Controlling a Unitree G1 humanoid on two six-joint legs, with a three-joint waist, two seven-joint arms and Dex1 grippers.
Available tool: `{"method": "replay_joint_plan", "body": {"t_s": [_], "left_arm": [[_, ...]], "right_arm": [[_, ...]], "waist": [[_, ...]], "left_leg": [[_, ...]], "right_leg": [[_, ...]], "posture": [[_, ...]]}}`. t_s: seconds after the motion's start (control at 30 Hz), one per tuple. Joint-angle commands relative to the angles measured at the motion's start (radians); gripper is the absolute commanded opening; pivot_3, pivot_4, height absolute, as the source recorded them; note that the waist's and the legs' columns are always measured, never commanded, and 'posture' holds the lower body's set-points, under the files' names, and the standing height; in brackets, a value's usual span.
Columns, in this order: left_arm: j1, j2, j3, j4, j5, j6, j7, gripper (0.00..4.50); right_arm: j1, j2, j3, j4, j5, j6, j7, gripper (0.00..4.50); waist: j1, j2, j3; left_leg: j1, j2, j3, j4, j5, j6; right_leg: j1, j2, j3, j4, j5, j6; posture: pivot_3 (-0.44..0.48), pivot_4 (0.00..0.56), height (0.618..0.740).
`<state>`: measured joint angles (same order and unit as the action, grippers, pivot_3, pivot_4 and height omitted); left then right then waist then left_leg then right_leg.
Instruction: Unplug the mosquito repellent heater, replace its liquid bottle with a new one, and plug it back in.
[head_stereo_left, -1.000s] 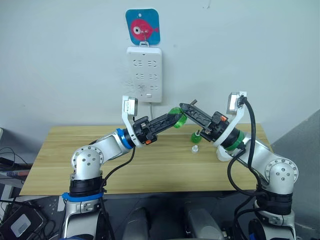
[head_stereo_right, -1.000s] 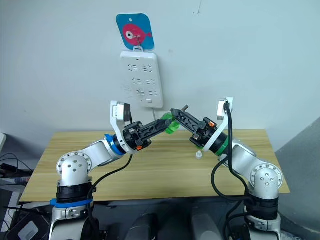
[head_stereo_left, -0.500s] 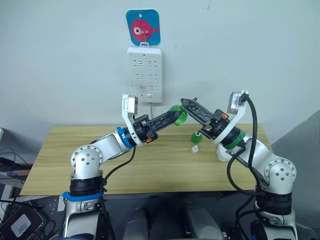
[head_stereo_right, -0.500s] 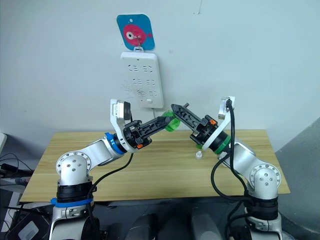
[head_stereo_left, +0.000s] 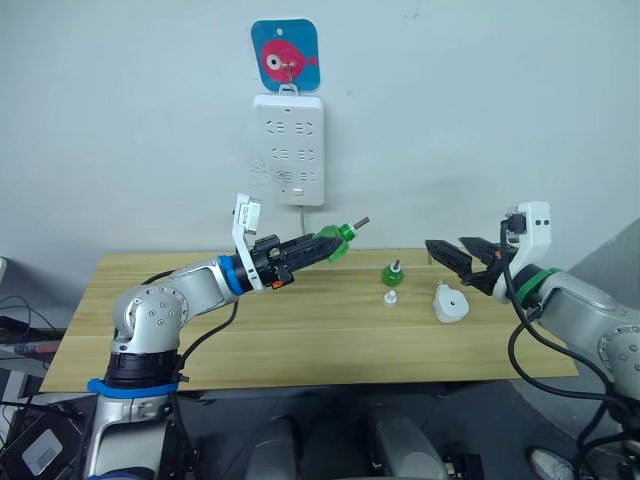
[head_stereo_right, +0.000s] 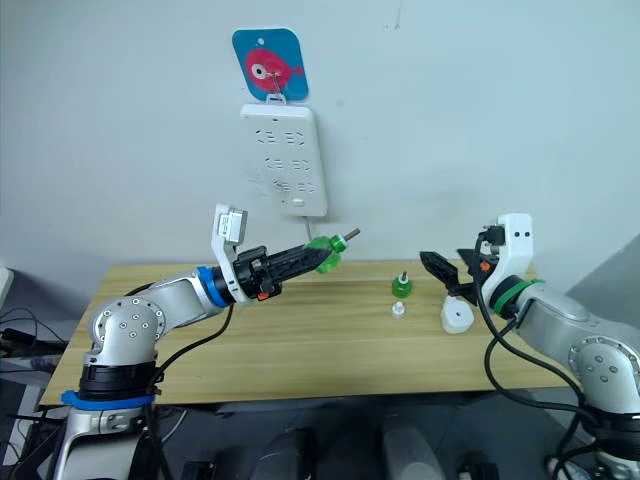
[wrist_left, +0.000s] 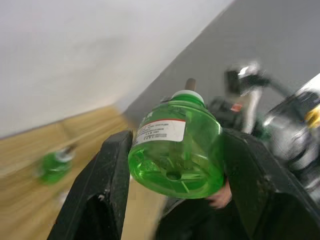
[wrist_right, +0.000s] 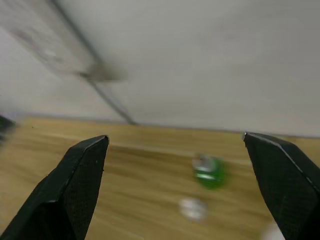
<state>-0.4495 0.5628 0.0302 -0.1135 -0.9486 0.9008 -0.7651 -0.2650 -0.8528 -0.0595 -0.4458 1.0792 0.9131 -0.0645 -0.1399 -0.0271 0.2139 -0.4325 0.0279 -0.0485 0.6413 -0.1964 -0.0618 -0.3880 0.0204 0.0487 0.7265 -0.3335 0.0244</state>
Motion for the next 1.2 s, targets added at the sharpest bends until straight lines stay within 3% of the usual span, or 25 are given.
{"method": "replay_joint_plan", "body": {"t_s": [0.03, 0.1, 0.43, 0.73, 0.97, 1.03, 1.13, 1.2], "left_arm": [[0.027, 0.067, -0.135, -0.025, 0.195, -0.172, -0.18, 2.41], [0.039, 0.087, -0.185, -0.026, 0.268, -0.244, -0.241, 2.41], [0.12, 0.092, -0.222, -0.079, 0.359, -0.319, -0.33, 2.41], [0.159, 0.081, -0.211, -0.103, 0.375, -0.319, -0.335, 2.41], [0.168, 0.077, -0.21, -0.107, 0.383, -0.318, -0.339, 2.41], [0.164, 0.075, -0.212, -0.104, 0.384, -0.319, -0.34, 2.41], [0.161, 0.072, -0.212, -0.1, 0.387, -0.319, -0.342, 2.41], [0.158, 0.069, -0.212, -0.096, 0.389, -0.32, -0.344, 2.41]], "right_arm": [[-0.109, -0.033, 0.108, 0.036, -0.131, 0.215, -0.068, 4.5], [-0.193, -0.033, 0.216, 0.082, -0.254, 0.364, -0.137, 4.5], [-0.321, 0.2, 0.227, 0.404, -0.423, 0.498, -0.021, 4.5], [-0.388, 0.298, 0.267, 0.645, -0.617, 0.433, 0.076, 4.5], [-0.405, 0.345, 0.248, 0.737, -0.707, 0.404, 0.135, 4.5], [-0.405, 0.352, 0.242, 0.741, -0.722, 0.402, 0.154, 4.12], [-0.401, 0.361, 0.229, 0.74, -0.742, 0.41, 0.172, 3.16], [-0.391, 0.361, 0.218, 0.727, -0.753, 0.42, 0.178, 2.97]], "waist": [[-0.003, 0.0, 0.0], [0.0, 0.001, 0.0], [0.005, 0.001, 0.002], [0.017, 0.002, 0.005], [0.023, 0.002, 0.006], [0.024, 0.002, 0.006], [0.025, 0.002, 0.006], [0.027, 0.002, 0.006]], "left_leg": [[0.0, 0.001, 0.0, 0.0, 0.0, 0.0], [0.0, 0.002, 0.001, 0.0, 0.0, 0.0], [-0.001, 0.002, 0.008, -0.001, -0.003, 0.005], [-0.001, 0.002, 0.01, -0.001, -0.004, 0.007], [0.0, 0.002, 0.011, -0.001, -0.004, 0.008], [0.0, 0.002, 0.011, -0.001, -0.004, 0.008], [0.0, 0.002, 0.011, -0.001, -0.004, 0.008], [0.0, 0.002, 0.011, -0.001, -0.004, 0.008]], "right_leg": [[0.0, 0.0, 0.001, 0.0, 0.0, 0.0], [-0.001, 0.0, 0.005, 0.0, 0.002, -0.003], [0.0, -0.002, 0.013, -0.007, 0.003, -0.003], [-0.001, -0.003, 0.015, -0.009, 0.004, -0.002], [-0.001, -0.003, 0.016, -0.009, 0.004, -0.002], [-0.001, -0.003, 0.016, -0.009, 0.004, -0.002], [-0.001, -0.003, 0.016, -0.009, 0.004, -0.002], [0.0, -0.003, 0.016, -0.009, 0.004, -0.002]], "posture": [[-0.201, 0.181, 0.723], [-0.197, 0.183, 0.723], [-0.153, 0.213, 0.723], [-0.122, 0.217, 0.723], [-0.12, 0.218, 0.723], [-0.121, 0.217, 0.723], [-0.124, 0.216, 0.723], [-0.127, 0.213, 0.723]]}}
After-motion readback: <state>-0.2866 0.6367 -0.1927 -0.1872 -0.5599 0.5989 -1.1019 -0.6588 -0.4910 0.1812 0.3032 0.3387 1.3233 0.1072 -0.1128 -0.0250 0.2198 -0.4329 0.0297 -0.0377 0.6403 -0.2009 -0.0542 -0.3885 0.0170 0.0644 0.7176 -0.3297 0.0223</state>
